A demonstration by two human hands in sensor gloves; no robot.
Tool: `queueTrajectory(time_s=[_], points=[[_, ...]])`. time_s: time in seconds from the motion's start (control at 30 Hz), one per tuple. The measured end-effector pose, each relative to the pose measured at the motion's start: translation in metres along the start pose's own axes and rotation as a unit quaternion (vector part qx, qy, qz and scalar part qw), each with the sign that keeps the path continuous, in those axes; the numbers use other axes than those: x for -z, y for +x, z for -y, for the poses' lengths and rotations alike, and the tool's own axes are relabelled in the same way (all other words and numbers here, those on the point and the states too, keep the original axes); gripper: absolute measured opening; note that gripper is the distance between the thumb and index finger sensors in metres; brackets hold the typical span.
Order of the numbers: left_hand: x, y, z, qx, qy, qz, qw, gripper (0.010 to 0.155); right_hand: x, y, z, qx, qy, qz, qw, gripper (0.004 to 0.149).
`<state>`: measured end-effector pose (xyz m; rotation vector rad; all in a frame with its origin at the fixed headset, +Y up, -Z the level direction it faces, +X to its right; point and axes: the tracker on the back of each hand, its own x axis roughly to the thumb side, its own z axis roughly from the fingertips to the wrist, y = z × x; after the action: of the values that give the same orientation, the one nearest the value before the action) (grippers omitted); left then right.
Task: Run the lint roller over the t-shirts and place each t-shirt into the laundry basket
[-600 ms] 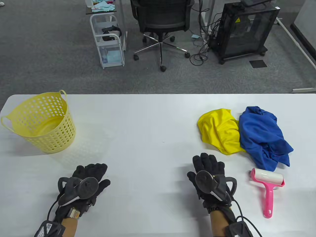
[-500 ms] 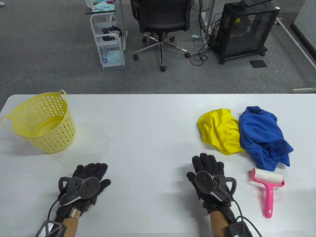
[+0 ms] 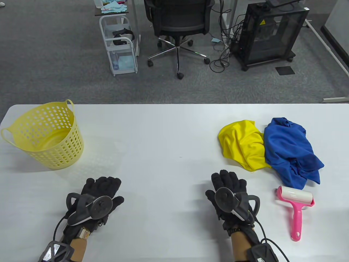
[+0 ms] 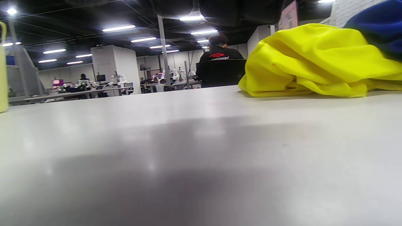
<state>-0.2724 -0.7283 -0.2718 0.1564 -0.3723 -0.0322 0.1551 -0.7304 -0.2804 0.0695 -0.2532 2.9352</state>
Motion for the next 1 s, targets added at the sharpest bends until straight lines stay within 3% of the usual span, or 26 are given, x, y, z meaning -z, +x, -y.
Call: queueTrajectory(time_s=[0.13, 0.27, 0.4, 0.53, 0.67, 0.77, 0.83, 0.93, 1.0], points=[[-0.001, 0.004, -0.004, 0.0, 0.006, 0.002, 1.0, 0.067, 0.013, -0.016, 0.009, 0.001, -0.019, -0.074, 0.997, 0.076], [-0.002, 0.01, -0.004, 0.0, 0.0, 0.005, 1.0, 0.067, 0.048, -0.048, 0.009, -0.044, 0.012, -0.172, 0.984, 0.089], [-0.001, 0.012, -0.002, 0.009, -0.005, 0.008, 1.0, 0.067, 0.074, -0.074, 0.002, -0.108, 0.038, -0.225, 0.967, 0.097], [-0.001, 0.013, -0.001, 0.002, -0.009, 0.015, 1.0, 0.067, 0.098, -0.071, -0.018, -0.026, 0.093, -0.222, 0.97, 0.096], [0.0, 0.013, 0.0, -0.004, -0.018, 0.023, 1.0, 0.067, 0.123, -0.043, -0.04, -0.086, 0.162, -0.188, 0.965, 0.085], [0.0, 0.011, 0.001, -0.015, -0.029, 0.025, 0.999, 0.067, 0.13, -0.037, -0.054, -0.05, 0.208, -0.184, 0.959, 0.081], [-0.001, 0.008, 0.001, -0.02, -0.032, 0.02, 0.999, 0.066, 0.128, -0.037, -0.058, 0.033, 0.203, -0.205, 0.957, 0.081], [-0.001, 0.002, 0.0, -0.032, -0.029, 0.01, 0.999, 0.066, 0.13, -0.04, -0.039, 0.033, 0.178, -0.19, 0.965, 0.088], [-0.001, 0.001, -0.001, -0.036, -0.026, 0.009, 0.999, 0.066, 0.124, -0.045, -0.039, 0.076, 0.128, -0.207, 0.967, 0.091]])
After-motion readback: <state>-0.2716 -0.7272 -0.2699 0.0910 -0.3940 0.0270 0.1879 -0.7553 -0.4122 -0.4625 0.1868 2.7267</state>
